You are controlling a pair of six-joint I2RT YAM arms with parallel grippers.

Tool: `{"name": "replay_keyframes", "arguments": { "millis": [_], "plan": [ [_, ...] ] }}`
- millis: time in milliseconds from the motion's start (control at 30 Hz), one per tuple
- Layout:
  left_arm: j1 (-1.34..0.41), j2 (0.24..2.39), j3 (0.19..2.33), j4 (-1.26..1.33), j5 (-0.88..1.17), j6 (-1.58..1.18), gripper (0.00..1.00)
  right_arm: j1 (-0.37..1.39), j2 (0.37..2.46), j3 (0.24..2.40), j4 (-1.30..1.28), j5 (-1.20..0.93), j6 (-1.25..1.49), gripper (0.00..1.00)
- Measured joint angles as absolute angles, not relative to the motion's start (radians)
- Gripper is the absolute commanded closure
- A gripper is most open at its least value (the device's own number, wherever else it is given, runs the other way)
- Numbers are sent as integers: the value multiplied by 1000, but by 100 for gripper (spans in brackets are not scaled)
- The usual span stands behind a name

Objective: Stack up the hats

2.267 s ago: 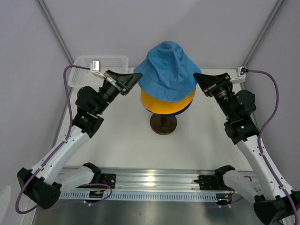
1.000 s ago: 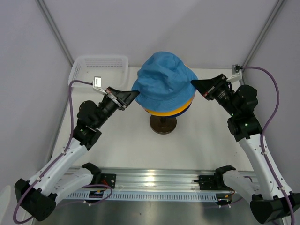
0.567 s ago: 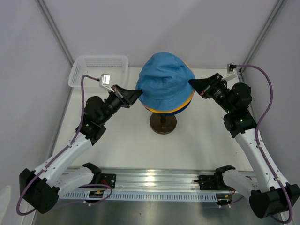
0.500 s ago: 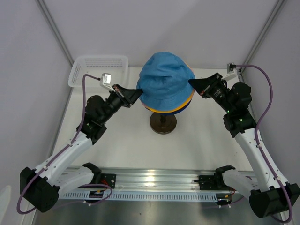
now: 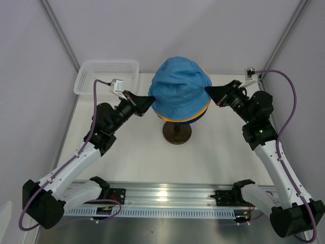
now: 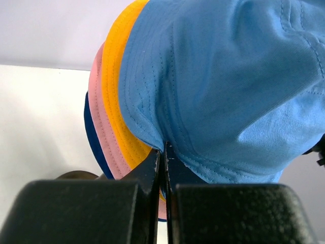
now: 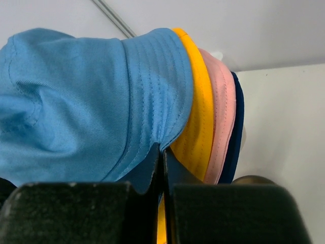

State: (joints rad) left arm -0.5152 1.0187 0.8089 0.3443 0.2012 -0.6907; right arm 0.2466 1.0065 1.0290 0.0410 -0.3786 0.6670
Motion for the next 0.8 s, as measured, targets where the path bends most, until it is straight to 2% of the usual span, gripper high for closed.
{"name": "replay_keyframes", "arguments": {
  "millis": [367,433,567,600,633,800],
  "plan": [
    [-522,1013,809,331,185,-596,98,234,1023,978,168,-434,531,98],
    [-523,1011,813,328,186,-589,93,224,1034,989,165,-452,529,89],
    [-523,1002,830,270,179,-566,80,183,1040,999,72,-481,521,80],
    [-523,999,837,240,178,-564,73,168,1045,999,36,-484,522,77],
    [-523,997,847,214,177,-559,71,159,1055,999,6,-485,525,69],
    [-521,997,904,83,175,-556,57,130,1076,1036,-138,-495,556,63]
  ]
}}
